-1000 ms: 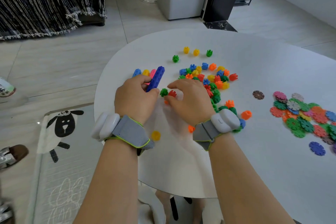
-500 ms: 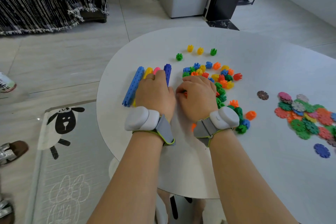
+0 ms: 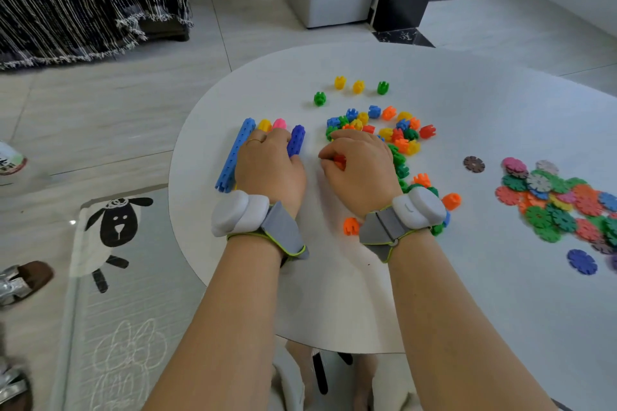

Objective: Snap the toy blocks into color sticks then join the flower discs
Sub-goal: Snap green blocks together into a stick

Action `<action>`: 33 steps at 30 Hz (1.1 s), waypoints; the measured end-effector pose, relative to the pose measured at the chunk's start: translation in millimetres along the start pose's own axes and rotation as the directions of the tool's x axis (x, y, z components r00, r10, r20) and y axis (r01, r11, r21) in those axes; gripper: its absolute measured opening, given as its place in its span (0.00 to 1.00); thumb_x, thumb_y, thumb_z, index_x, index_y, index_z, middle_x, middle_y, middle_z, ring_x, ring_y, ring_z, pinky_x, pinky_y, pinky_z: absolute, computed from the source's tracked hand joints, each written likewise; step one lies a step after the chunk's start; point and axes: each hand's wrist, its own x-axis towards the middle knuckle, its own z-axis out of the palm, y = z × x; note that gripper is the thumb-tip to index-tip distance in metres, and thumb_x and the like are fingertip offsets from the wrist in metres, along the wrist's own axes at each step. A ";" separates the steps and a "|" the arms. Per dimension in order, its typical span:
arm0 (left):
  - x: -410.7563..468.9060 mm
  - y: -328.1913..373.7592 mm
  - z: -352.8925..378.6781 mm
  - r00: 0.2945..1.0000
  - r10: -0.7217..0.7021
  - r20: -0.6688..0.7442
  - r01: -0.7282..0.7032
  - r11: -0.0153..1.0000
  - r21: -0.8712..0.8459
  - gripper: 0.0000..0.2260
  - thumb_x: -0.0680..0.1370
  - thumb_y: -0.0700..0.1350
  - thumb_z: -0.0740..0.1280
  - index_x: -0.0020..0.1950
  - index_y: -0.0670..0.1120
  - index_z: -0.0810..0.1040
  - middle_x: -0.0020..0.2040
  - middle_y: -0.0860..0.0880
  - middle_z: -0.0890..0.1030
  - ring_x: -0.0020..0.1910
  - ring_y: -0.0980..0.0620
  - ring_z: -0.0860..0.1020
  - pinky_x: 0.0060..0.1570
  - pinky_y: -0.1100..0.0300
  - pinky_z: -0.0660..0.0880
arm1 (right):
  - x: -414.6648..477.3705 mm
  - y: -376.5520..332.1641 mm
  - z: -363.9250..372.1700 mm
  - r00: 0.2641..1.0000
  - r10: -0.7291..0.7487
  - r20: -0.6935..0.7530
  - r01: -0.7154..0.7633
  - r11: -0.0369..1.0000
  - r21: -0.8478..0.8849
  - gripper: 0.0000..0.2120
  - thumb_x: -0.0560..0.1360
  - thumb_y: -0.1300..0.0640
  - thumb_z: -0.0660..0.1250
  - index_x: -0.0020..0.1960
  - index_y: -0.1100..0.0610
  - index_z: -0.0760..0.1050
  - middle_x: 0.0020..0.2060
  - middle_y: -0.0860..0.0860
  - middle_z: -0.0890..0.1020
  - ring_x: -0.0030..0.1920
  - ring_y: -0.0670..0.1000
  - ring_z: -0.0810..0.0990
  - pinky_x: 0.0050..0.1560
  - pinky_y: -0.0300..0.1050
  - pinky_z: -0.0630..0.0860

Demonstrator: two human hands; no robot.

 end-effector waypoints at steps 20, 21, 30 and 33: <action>-27.9 -0.3 -13.1 1.000 0.004 0.021 -0.003 0.998 -0.062 0.12 0.77 0.42 0.61 0.57 0.48 0.79 0.58 0.44 0.76 0.55 0.42 0.75 0.58 0.52 0.70 | -57.2 -28.0 7.1 0.991 -0.083 0.110 0.107 0.964 -0.243 0.29 0.71 0.37 0.47 0.59 0.48 0.78 0.66 0.57 0.74 0.71 0.65 0.65 0.72 0.67 0.50; -28.7 1.6 -10.0 1.000 0.015 0.022 -0.014 0.998 -0.065 0.12 0.77 0.41 0.61 0.57 0.48 0.79 0.59 0.44 0.76 0.55 0.42 0.74 0.58 0.51 0.70 | -55.0 -21.4 4.9 0.992 -0.063 0.106 0.089 0.959 -0.267 0.30 0.72 0.35 0.46 0.62 0.46 0.75 0.69 0.56 0.71 0.73 0.63 0.60 0.73 0.65 0.46; -31.9 19.1 7.9 0.986 0.132 0.099 -0.130 0.991 -0.027 0.14 0.78 0.39 0.59 0.63 0.46 0.75 0.58 0.44 0.75 0.58 0.45 0.72 0.53 0.58 0.66 | -30.3 25.6 -9.1 0.998 0.033 -0.052 -0.039 0.992 -0.123 0.24 0.74 0.42 0.66 0.64 0.55 0.75 0.66 0.59 0.71 0.71 0.63 0.63 0.73 0.58 0.53; -30.1 25.6 8.5 0.981 0.171 0.090 -0.176 0.983 0.049 0.15 0.77 0.41 0.60 0.63 0.49 0.75 0.59 0.46 0.75 0.58 0.44 0.71 0.54 0.53 0.67 | -26.4 30.5 -23.3 0.991 0.052 -0.120 -0.052 0.999 0.007 0.19 0.75 0.48 0.63 0.59 0.58 0.79 0.60 0.58 0.76 0.63 0.62 0.70 0.66 0.52 0.64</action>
